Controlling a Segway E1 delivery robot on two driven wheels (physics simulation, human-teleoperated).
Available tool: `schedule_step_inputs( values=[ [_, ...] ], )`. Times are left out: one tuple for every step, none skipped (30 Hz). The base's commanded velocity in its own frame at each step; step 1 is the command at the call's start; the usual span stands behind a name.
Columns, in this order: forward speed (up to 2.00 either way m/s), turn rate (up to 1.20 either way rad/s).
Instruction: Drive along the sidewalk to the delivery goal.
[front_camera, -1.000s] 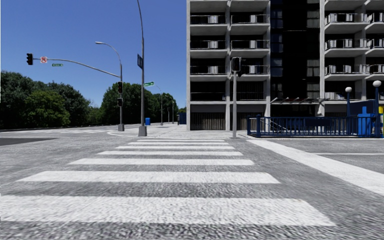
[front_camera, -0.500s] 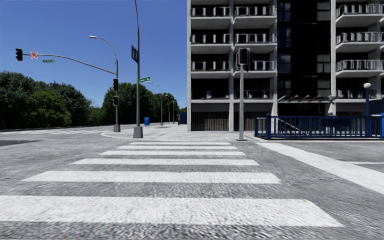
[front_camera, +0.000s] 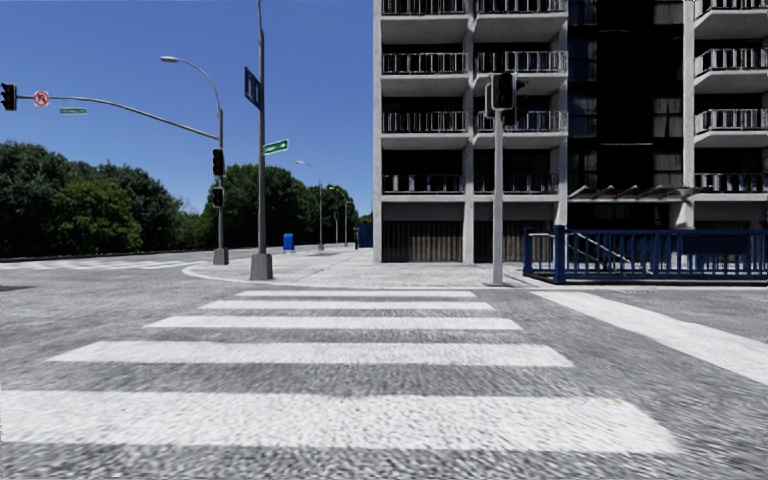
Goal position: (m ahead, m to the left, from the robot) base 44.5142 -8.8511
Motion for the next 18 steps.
schedule_step_inputs(
  values=[
    [2.0,0.0],
    [2.0,0.0],
    [2.0,0.0],
    [2.0,0.0],
    [2.0,0.0],
    [2.0,0.0],
    [2.0,0.0],
    [2.0,0.0],
    [2.0,0.0],
    [2.0,0.0],
    [2.0,0.0],
    [2.0,0.0],
    [2.0,0.0],
    [2.0,0.0],
    [2.0,0.0],
    [2.0,0.0],
    [2.0,0.0],
    [2.0,0.0]
  ],
)
